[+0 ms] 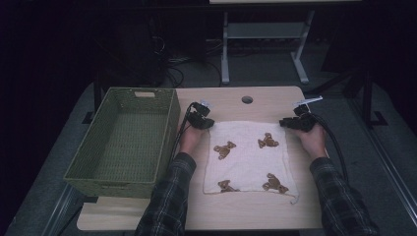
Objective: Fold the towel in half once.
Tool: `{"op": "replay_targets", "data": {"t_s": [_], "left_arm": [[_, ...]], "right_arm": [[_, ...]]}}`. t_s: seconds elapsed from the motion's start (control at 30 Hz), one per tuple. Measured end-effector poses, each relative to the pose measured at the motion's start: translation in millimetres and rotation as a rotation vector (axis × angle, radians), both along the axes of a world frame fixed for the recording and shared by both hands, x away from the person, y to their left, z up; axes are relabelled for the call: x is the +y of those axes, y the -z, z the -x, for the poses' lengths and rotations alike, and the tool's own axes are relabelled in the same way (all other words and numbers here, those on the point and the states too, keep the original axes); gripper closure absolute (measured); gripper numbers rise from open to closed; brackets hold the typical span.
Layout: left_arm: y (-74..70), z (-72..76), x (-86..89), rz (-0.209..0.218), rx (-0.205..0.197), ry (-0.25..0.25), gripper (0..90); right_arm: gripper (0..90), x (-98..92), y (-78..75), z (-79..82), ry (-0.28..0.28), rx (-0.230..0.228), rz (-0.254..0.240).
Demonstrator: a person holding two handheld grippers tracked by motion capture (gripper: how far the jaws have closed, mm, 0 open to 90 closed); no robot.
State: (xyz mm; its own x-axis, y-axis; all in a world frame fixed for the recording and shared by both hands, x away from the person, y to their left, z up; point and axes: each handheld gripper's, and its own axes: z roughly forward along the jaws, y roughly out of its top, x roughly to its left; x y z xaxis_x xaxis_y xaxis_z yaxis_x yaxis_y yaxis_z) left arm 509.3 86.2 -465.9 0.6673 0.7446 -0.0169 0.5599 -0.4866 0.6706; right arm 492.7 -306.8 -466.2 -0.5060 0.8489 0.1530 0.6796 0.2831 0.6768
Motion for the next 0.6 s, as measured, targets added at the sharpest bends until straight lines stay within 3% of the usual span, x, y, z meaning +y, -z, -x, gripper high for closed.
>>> {"op": "replay_targets", "data": {"t_s": [0.1, 0.23, 0.33, 0.6], "left_arm": [[-0.3, 0.0, -0.1, -0.003, 0.004, -0.004, 85.2], [-0.5, -0.1, -0.1, 0.002, 0.015, -0.014, 86.4], [-1.6, 0.2, -0.8, -0.013, 0.008, -0.029, 87.0], [-18.1, 3.0, 3.8, 0.034, -0.013, -0.066, 87.3]], "right_arm": [[73.1, 1.9, 5.3, -2.2, -0.004, 0.006, 0.011], [85.1, 2.9, 5.2, -1.6, -0.014, 0.015, 0.009], [86.8, 2.7, 4.6, -1.5, -0.013, 0.021, 0.007], [87.4, -2.7, -8.5, 2.5, -0.014, -0.01, -0.009]]}}
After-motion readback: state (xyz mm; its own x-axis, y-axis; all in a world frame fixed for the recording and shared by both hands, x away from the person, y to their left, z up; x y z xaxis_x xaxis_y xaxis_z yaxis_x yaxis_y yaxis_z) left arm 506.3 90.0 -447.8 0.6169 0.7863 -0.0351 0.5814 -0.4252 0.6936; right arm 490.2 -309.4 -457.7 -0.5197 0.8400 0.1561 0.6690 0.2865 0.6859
